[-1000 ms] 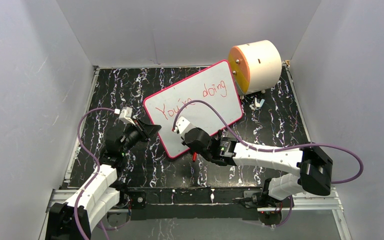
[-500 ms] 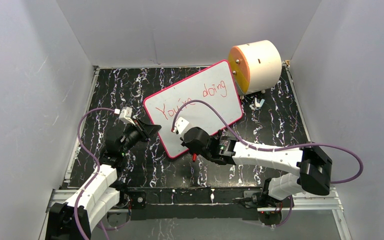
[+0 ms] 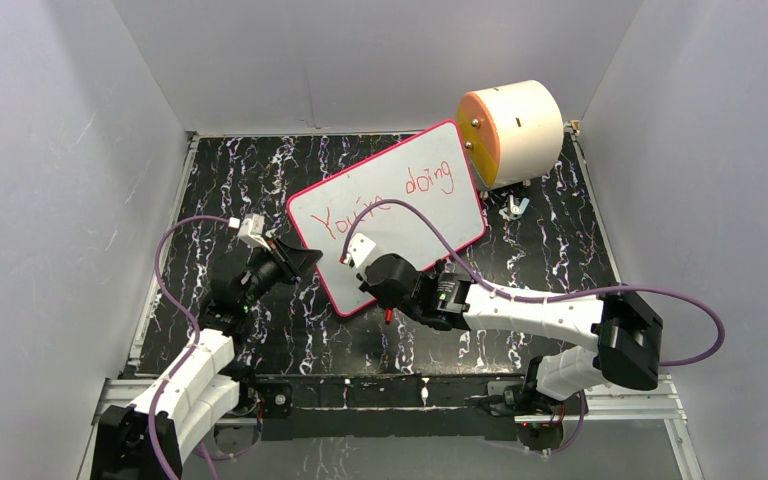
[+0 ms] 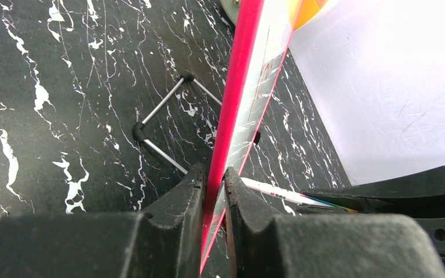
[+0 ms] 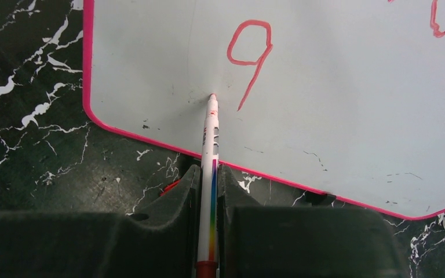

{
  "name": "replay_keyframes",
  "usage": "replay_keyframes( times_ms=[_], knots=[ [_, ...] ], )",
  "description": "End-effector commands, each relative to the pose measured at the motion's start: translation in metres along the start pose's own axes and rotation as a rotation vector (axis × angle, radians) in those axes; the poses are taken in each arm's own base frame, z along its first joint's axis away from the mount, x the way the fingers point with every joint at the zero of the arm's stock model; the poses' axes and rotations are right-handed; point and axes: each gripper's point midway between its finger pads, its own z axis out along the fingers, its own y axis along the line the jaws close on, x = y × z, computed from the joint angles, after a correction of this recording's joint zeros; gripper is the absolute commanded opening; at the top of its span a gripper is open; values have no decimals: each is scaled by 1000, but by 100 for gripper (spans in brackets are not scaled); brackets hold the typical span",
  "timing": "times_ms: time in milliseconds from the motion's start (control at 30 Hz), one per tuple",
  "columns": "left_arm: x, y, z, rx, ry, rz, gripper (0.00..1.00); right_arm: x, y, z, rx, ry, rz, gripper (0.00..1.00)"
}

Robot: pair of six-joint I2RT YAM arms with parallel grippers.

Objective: Write a sentence on the whiteboard

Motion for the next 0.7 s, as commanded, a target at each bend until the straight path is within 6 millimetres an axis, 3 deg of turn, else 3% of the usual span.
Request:
replay_keyframes(
  times_ms=[0, 133, 667],
  knots=[
    [-6, 2, 1, -26, -7, -6, 0, -46, -2, -7, 0, -159, 78, 0],
    [-6, 2, 1, -26, -7, -7, 0, -47, -3, -8, 5, -166, 81, 0],
    [-6, 2, 1, -28, -8, -8, 0, -9, 0, -1, 5, -32, 44, 0]
  ],
)
